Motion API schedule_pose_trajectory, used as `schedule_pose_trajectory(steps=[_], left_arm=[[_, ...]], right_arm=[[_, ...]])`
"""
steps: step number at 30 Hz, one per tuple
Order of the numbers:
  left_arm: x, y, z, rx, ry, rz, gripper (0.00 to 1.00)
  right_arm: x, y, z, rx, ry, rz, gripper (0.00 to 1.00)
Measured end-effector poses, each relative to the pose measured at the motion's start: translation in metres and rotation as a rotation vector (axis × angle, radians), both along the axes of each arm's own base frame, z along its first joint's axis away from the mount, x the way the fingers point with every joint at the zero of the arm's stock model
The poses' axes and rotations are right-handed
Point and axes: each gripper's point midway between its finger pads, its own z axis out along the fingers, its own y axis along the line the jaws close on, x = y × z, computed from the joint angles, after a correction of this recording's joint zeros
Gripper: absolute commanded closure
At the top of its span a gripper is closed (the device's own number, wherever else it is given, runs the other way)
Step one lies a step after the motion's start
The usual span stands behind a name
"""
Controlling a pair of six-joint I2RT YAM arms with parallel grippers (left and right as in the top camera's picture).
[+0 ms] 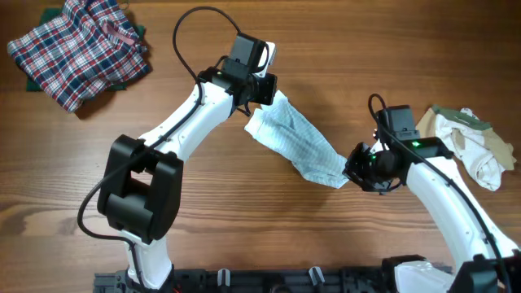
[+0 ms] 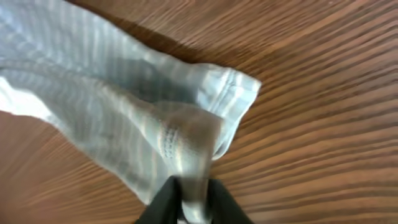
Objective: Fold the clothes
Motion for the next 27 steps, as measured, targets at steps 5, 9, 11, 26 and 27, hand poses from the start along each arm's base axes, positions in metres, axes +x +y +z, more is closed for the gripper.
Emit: schedule_pose_trajectory(steps=[5, 9, 11, 26, 27], left_arm=[[-0.007, 0.004, -0.006, 0.022, 0.037, 0.002, 0.61], [-0.016, 0.009, -0.012, 0.041, 0.079, 0.004, 0.38], [-0.024, 0.013, -0.017, 0.063, 0.114, 0.001, 0.27], [-0.098, 0.021, -0.034, 0.024, 0.51, 0.114, 0.0], [-0.098, 0.017, -0.033, -0.003, 0.523, 0.12, 0.0]], right_arm=[[0.001, -0.007, -0.007, -0.045, 0.013, -0.019, 0.12], [0.003, -0.015, -0.008, -0.088, 0.007, -0.026, 0.03], [0.003, -0.018, -0.009, -0.105, 0.005, -0.029, 0.0], [0.008, -0.021, -0.009, -0.131, -0.03, 0.028, 0.0], [0.008, -0.021, -0.009, -0.132, -0.031, 0.029, 0.0]])
